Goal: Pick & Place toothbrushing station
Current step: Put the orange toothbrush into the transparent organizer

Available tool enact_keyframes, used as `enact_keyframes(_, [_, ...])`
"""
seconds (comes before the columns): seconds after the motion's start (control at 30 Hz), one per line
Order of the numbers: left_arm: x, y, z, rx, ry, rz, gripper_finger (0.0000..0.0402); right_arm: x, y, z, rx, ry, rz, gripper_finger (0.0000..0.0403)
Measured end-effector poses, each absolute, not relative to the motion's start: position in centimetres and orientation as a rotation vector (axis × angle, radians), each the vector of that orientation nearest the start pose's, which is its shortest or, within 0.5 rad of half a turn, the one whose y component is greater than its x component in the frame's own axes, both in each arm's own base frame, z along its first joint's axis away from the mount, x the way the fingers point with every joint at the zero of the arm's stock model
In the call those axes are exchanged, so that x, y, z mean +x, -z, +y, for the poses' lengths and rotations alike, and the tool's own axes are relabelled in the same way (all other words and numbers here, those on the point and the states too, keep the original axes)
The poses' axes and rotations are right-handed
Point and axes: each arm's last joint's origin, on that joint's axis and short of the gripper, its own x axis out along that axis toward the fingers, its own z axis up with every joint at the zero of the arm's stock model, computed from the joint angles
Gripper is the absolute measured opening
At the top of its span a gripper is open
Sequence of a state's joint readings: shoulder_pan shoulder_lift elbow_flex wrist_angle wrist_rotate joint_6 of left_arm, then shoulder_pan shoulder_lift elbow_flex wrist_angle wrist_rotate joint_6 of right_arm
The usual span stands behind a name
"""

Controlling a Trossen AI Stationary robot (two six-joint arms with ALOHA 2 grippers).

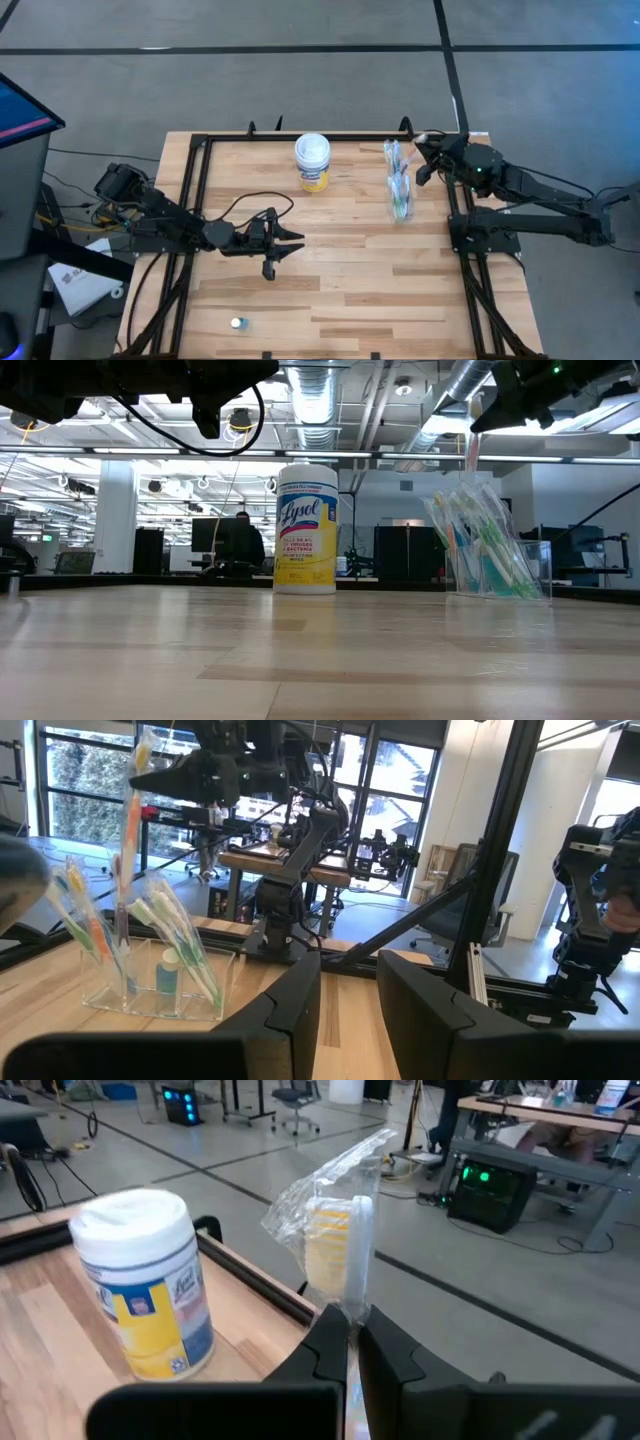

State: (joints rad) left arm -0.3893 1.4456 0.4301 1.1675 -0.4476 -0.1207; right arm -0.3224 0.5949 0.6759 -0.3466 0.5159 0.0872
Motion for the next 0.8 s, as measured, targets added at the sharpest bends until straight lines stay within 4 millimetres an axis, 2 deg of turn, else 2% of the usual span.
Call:
enact_keyframes(0.3, [24.5, -20.3, -8.7, -0.182, -0.05, -0.142, 0.0095, 11.9, -27.4, -6.5, 0.079, 0.851, 0.234, 0.0])
enact_keyframes(0.5, [24.5, -20.3, -8.7, -0.182, -0.05, -0.142, 0.0095, 11.9, -26.7, -7.2, 0.117, 0.822, 0.246, 0.0])
enact_keyframes(0.67, [24.5, -20.3, -8.7, -0.182, -0.05, -0.142, 0.0095, 11.8, -24.5, -7.5, 0.144, 0.844, 0.288, 0.0])
enact_keyframes(0.8, [24.5, -20.3, -8.7, -0.182, -0.05, -0.142, 0.0095, 12.0, -23.4, -7.8, 0.151, 0.812, 0.237, 0.0])
